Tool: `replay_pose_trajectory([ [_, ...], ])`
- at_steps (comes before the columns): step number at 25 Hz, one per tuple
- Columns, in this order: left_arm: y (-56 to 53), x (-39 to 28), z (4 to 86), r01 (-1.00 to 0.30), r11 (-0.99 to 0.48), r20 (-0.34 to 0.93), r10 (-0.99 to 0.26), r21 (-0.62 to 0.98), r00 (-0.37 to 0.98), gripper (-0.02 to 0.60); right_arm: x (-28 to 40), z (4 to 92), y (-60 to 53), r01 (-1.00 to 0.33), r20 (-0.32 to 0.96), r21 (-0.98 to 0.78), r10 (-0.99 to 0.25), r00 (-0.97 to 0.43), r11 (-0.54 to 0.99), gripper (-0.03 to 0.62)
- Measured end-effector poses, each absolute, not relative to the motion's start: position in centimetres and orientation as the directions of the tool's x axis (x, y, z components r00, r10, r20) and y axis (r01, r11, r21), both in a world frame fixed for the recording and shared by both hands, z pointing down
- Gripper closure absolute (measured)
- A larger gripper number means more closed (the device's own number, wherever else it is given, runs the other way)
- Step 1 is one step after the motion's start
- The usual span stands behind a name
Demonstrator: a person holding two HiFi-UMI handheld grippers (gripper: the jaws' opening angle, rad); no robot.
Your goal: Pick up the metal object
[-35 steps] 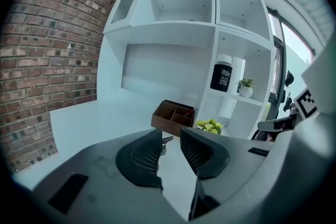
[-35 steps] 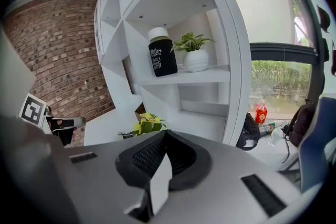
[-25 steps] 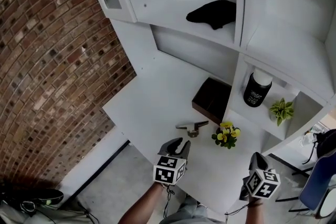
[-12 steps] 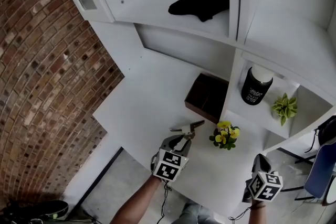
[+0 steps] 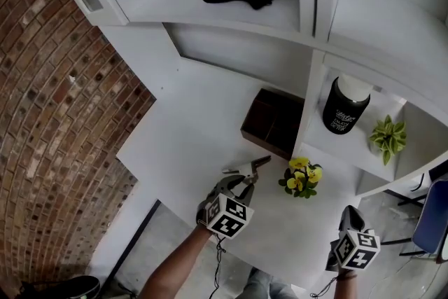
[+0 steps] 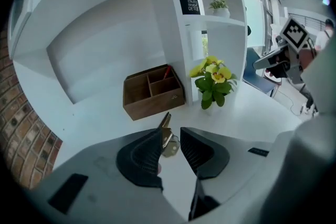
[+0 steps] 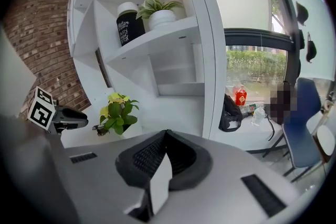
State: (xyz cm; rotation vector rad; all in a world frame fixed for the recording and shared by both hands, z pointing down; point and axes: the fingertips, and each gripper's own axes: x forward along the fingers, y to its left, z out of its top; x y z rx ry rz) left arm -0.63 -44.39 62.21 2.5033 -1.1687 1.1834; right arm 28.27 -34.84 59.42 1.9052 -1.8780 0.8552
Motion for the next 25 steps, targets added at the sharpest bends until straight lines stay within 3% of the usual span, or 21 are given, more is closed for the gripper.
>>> replay_pose_trajectory([
  [15,-46.0,-0.6,66.2,-0.4,-0.776,0.758,-0.604,-0.488,0.247,0.479,27.8,61.9,-34.5,-0.975,0.644,-0.194,-0.764,-0.045,-0.106,0.592],
  [25,-47.0,-0.3,68.5,-0.291,-0.79,0.775,-0.602,-0.54,0.195,0.486,28.1,62.8,-34.2,-0.966,0.657,-0.215,-0.753,-0.037,-0.141,0.592],
])
